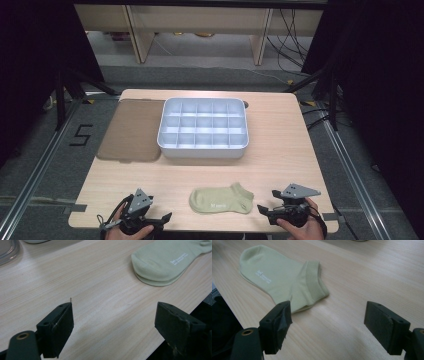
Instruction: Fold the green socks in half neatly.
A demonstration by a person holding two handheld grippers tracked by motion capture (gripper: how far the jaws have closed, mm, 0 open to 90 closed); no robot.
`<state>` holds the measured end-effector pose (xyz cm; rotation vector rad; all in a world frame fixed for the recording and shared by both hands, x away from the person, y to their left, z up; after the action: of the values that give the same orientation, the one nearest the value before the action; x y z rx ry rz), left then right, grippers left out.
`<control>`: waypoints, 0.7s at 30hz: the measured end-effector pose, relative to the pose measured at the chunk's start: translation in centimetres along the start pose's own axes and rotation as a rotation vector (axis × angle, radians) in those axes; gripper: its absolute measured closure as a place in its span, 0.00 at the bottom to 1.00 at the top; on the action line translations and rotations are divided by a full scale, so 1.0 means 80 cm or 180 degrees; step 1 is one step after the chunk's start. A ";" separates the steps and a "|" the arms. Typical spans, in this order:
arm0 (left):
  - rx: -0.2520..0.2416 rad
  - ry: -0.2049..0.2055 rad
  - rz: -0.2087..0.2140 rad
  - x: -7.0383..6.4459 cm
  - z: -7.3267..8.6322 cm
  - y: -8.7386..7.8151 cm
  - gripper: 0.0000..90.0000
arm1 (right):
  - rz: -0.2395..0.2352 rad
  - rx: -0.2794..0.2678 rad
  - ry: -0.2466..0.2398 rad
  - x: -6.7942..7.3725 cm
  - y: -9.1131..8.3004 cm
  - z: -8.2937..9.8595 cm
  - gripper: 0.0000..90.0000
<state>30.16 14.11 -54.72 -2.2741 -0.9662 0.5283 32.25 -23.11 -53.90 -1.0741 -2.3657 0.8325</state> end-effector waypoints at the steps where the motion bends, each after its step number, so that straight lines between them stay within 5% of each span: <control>1: 0.0002 0.0026 -0.0007 0.000 0.000 0.000 0.16 | -0.0063 -0.0016 -0.0082 -0.001 0.002 -0.001 0.25; 7: -0.0004 0.0066 -0.0030 0.002 -0.001 0.000 0.17 | 0.0026 -0.0028 -0.0158 -0.004 -0.001 -0.002 0.31; 10: -0.0003 0.0041 -0.0016 0.002 -0.002 0.000 0.17 | -0.0074 -0.0010 -0.0012 0.004 -0.001 -0.002 0.35; 17: -0.0013 0.0018 -0.0009 -0.001 -0.001 0.001 0.17 | -0.0019 -0.0032 -0.0235 0.003 0.007 -0.018 0.47; 18: -0.0003 0.0027 -0.0005 -0.001 -0.002 0.001 0.17 | -0.0030 0.0012 -0.0144 0.008 0.009 -0.019 0.48; 21: -0.0022 0.0048 0.0015 -0.002 -0.002 0.002 0.17 | -0.0125 0.0036 -0.0270 0.010 0.017 -0.025 0.51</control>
<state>30.24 13.83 -54.70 -2.2839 -0.9568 0.5100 33.65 -21.10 -53.28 -1.0030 -2.4406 0.8927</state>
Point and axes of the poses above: each handheld gripper's, and its own axes: y roughly forward along the jaws, z roughly out of its underside, x roughly to its left, the point moved 7 cm from there along y, roughly forward along the jaws, and after that the axes turned 3 degrees about z, right-handed, at the moved point
